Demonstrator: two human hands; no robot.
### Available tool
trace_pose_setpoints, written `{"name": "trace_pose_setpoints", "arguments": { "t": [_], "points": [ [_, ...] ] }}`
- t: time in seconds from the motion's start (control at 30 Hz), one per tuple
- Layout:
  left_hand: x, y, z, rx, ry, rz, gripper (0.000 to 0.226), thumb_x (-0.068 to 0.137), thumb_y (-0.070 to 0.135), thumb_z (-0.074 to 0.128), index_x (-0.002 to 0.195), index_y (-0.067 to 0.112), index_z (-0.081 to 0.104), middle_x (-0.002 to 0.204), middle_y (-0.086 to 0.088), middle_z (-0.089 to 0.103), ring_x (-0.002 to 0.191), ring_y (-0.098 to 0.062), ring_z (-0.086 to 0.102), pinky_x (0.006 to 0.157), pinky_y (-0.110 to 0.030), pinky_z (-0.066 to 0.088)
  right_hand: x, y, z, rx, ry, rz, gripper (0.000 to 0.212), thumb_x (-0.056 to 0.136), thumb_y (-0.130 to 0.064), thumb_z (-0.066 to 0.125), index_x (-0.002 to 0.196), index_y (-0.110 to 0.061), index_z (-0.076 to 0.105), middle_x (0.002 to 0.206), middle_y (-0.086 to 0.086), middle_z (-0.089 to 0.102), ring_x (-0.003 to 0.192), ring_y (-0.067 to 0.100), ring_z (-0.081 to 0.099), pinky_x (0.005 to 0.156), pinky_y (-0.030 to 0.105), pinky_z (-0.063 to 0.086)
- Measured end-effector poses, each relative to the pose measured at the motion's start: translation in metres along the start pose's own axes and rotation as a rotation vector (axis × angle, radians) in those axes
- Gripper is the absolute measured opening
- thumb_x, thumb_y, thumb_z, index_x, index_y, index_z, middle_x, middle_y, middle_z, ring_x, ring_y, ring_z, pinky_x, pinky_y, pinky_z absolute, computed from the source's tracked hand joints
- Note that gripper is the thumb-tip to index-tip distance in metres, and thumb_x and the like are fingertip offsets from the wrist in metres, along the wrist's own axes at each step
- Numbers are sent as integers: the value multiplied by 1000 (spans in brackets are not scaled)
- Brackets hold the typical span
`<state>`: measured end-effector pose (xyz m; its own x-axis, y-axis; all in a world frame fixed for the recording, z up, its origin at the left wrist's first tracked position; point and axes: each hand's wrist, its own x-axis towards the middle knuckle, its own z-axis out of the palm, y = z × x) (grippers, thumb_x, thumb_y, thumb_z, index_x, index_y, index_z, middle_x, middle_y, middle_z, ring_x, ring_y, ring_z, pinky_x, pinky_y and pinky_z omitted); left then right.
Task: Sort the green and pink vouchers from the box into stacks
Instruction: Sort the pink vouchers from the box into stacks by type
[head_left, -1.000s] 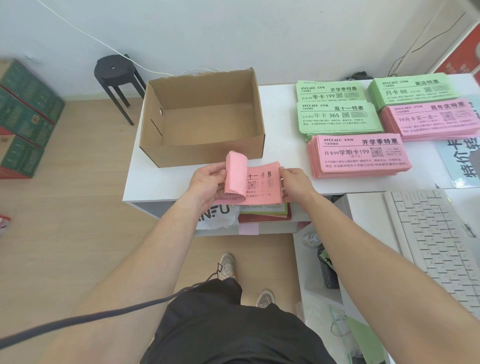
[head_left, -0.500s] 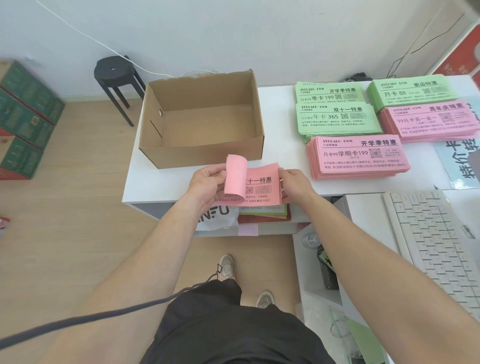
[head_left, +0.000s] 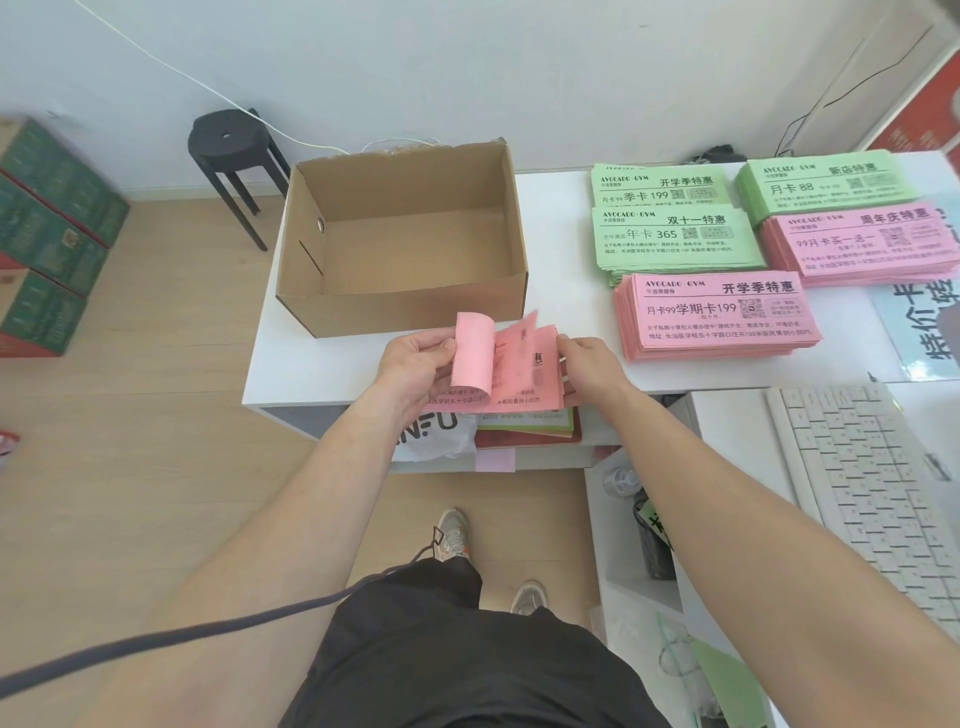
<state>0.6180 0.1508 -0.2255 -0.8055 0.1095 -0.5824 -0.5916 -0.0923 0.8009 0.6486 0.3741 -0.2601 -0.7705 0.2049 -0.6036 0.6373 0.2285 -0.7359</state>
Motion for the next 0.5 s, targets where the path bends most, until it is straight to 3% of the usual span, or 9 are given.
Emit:
{"name": "trace_pose_setpoints", "arguments": {
  "t": [0.2, 0.5],
  "points": [
    [4, 1, 2, 7, 36, 13, 14, 98, -2, 59, 101, 6, 70, 89, -9, 76, 75, -17, 75, 64, -28, 61, 0, -2, -1, 18, -11, 5, 47, 106, -44, 34, 111, -10, 66, 99, 9, 75, 89, 33, 74, 82, 52, 62],
    [11, 1, -5, 27, 198, 47, 15, 84, 1, 77, 96, 9, 71, 94, -10, 77, 77, -17, 75, 77, -34, 61, 1, -4, -2, 60, -31, 11, 43, 107, -42, 37, 107, -9, 65, 98, 9, 75, 91, 35, 74, 82, 53, 62]
  ]
}}
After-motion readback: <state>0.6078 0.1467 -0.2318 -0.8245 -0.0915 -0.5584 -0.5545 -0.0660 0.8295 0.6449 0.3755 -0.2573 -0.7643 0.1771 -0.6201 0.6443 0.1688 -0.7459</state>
